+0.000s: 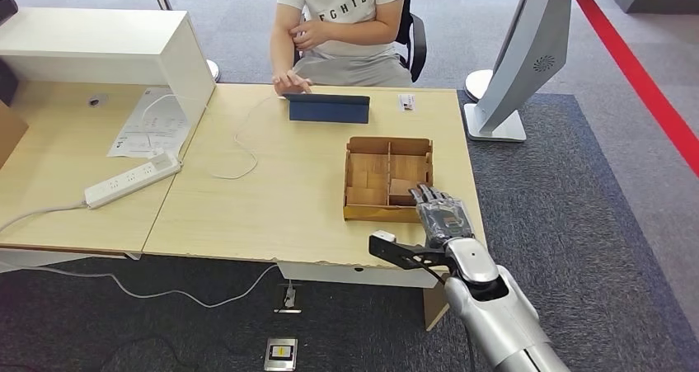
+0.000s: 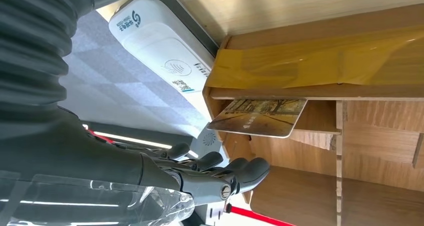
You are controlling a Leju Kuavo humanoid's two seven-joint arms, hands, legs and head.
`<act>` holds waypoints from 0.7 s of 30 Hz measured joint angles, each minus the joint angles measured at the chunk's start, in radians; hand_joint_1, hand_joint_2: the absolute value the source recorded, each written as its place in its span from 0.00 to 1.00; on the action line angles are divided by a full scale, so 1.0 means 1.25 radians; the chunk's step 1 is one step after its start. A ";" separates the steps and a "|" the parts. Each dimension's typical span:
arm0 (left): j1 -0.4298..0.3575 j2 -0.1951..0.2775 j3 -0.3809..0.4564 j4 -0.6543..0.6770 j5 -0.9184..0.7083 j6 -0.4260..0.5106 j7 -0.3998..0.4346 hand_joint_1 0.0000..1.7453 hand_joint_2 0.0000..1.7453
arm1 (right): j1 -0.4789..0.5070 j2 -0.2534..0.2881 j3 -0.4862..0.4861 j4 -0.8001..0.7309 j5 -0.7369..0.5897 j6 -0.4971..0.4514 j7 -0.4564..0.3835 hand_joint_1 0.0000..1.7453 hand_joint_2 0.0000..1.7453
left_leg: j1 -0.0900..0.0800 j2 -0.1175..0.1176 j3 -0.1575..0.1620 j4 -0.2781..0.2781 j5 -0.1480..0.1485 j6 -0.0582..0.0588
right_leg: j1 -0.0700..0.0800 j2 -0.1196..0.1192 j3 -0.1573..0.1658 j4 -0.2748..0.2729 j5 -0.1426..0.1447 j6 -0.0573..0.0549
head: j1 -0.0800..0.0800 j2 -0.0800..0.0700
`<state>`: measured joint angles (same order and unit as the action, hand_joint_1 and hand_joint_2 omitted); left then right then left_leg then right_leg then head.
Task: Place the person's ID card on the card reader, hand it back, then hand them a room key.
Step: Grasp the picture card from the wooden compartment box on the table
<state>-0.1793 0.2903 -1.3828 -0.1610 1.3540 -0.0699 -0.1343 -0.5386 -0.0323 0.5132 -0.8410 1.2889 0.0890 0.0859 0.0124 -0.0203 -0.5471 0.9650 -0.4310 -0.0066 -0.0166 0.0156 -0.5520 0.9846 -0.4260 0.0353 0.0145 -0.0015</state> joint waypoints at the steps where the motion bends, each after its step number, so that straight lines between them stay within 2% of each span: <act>1: 0.000 0.000 0.000 0.000 0.001 -0.001 0.002 0.00 0.00 | -0.001 0.001 0.000 0.001 0.002 -0.001 0.000 0.00 1.00 | 0.000 0.000 0.000 0.000 0.000 0.000 | 0.000 0.000 0.000 0.000 0.000 0.000 | 0.000 0.000; 21: -0.001 -0.002 -0.017 0.000 -0.003 0.000 -0.001 0.00 0.00 | -0.038 0.039 0.002 0.074 0.007 -0.029 -0.007 0.00 1.00 | 0.000 0.000 0.000 0.000 0.000 0.000 | 0.000 0.000 0.000 0.000 0.000 0.000 | 0.000 0.000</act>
<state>-0.1809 0.2880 -1.4042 -0.1610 1.3506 -0.0702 -0.1355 -0.5860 0.0160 0.5152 -0.7481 1.2977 0.0526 0.0771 0.0124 -0.0204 -0.5471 0.9650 -0.4310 -0.0066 -0.0166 0.0156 -0.5521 0.9846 -0.4260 0.0353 0.0147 -0.0015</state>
